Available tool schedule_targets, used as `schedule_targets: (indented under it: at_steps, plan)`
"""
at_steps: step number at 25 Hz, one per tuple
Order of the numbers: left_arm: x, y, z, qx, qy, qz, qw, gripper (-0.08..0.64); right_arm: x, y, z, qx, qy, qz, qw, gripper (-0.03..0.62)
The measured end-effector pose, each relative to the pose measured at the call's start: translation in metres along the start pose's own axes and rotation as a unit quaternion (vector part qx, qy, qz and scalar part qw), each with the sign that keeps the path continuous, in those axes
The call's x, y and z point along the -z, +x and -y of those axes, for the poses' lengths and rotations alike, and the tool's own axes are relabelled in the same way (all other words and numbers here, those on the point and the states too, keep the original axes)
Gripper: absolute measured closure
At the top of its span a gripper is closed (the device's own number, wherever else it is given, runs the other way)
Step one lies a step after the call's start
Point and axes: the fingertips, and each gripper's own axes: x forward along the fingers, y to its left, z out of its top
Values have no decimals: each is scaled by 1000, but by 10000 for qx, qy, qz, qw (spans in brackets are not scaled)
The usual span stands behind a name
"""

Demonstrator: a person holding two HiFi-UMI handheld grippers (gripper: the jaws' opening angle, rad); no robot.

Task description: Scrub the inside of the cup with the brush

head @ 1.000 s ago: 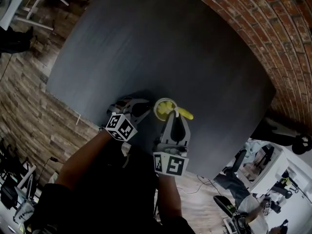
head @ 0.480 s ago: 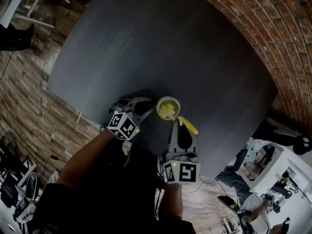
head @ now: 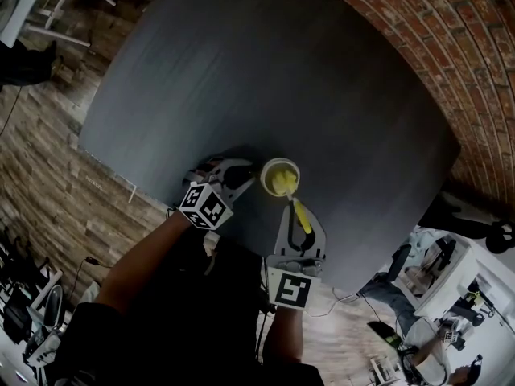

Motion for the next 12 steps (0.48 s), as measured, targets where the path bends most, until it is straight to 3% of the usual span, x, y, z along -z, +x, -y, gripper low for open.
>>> schedule_targets:
  at_steps: [4, 12]
  plan:
    - [0, -1, -1, 0, 40, 19, 10000, 468, -3, 4, 3, 238, -200, 394, 9987, 538]
    - [0, 1, 3, 53, 27, 51, 10000, 472, -4, 18, 10, 473, 631, 1017, 9917, 541]
